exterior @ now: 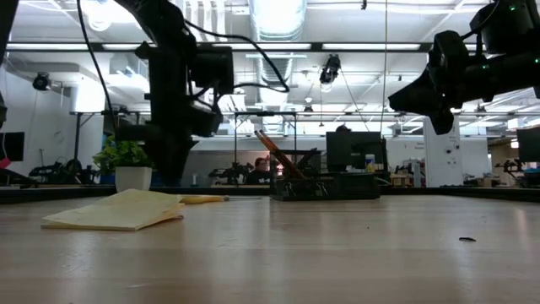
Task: Pick and place office supplies into organizer
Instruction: Put the scissors into the desk organizer
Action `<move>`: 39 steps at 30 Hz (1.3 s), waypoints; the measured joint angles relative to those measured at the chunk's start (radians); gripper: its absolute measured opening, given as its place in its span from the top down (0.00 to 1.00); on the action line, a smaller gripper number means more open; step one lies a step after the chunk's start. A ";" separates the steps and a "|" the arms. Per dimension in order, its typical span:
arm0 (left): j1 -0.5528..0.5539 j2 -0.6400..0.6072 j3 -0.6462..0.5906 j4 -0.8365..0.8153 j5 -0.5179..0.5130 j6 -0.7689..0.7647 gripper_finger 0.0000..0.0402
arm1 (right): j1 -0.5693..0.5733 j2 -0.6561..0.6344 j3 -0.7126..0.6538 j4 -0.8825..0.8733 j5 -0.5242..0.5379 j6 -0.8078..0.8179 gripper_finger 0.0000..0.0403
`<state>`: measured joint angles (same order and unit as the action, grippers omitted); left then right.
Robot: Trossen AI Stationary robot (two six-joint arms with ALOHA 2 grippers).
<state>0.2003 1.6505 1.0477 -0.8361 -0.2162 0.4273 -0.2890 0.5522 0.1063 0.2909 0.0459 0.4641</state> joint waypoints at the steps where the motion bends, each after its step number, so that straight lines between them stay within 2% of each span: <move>1: 0.003 0.000 -0.012 0.010 0.005 0.017 0.76 | 0.000 0.000 0.000 0.000 0.002 0.000 0.86; 10: 0.011 0.000 -0.049 0.065 -0.018 0.057 0.76 | 0.000 0.000 0.000 0.000 0.006 0.000 0.86; 20: 0.029 0.000 -0.109 0.086 0.031 0.111 0.76 | 0.001 0.000 0.000 0.000 0.007 0.000 0.86; 29: 0.030 0.000 -0.111 0.193 0.005 0.147 0.76 | 0.001 0.000 0.000 0.001 0.008 0.000 0.86; 33: 0.030 0.000 -0.116 0.201 0.005 0.213 0.76 | 0.001 0.000 0.000 0.001 0.010 0.005 0.86; 39: 0.036 0.000 -0.127 0.200 0.015 0.216 0.76 | 0.001 0.000 0.000 0.001 0.010 0.007 0.86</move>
<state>0.2363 1.6505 0.9211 -0.6361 -0.2012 0.6437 -0.2882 0.5526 0.1063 0.2916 0.0560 0.4713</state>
